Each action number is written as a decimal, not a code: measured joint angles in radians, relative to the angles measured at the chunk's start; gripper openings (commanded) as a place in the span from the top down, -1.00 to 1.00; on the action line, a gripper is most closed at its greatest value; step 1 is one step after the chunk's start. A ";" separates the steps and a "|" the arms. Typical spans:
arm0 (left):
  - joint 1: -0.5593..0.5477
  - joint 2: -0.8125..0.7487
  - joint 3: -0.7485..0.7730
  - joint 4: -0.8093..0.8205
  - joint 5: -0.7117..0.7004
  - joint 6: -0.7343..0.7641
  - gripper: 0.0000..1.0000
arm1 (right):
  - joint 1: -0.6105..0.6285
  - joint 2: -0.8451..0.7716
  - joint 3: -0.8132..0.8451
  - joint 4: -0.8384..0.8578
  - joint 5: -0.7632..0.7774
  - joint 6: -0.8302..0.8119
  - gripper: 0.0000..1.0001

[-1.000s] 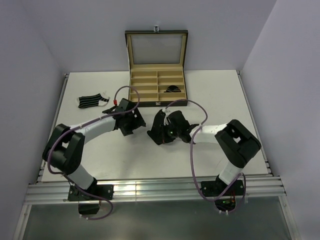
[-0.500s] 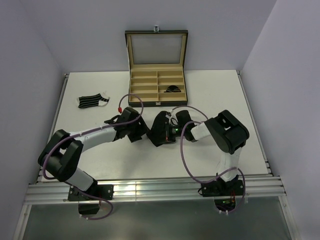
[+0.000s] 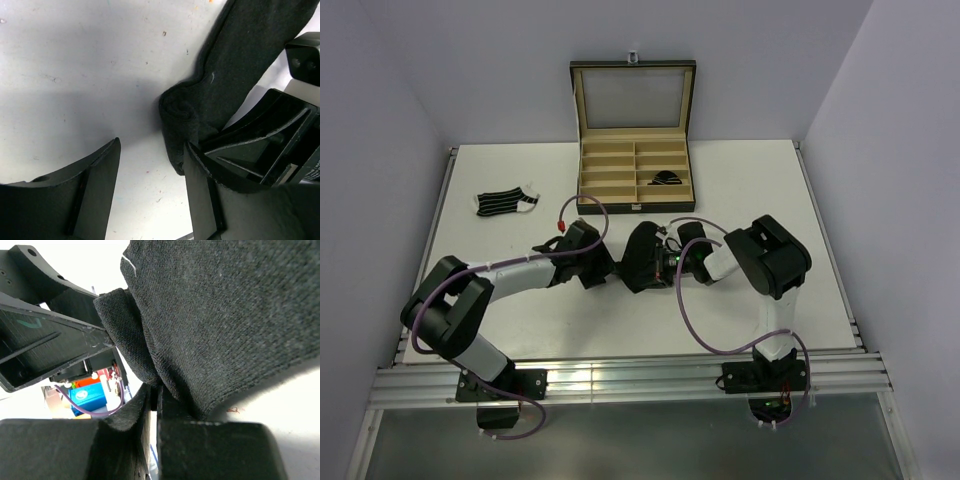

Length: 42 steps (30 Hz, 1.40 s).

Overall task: Roll the socks
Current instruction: Roll the sock at the center of the board.

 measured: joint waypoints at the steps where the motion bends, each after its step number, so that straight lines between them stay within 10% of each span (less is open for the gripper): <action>1: 0.000 0.000 0.000 0.004 -0.003 0.000 -0.16 | -0.002 0.000 0.000 0.000 -0.002 0.000 1.00; 24: -0.002 0.087 0.038 0.108 -0.003 0.010 -0.06 | -0.008 0.017 0.002 0.014 -0.023 0.016 1.00; 37: -0.007 0.132 0.079 0.071 -0.011 0.030 0.87 | -0.008 0.019 0.005 0.012 -0.025 0.019 1.00; 42: -0.016 0.153 0.136 0.002 -0.026 0.064 0.99 | -0.008 -0.012 0.007 -0.045 0.000 -0.029 0.52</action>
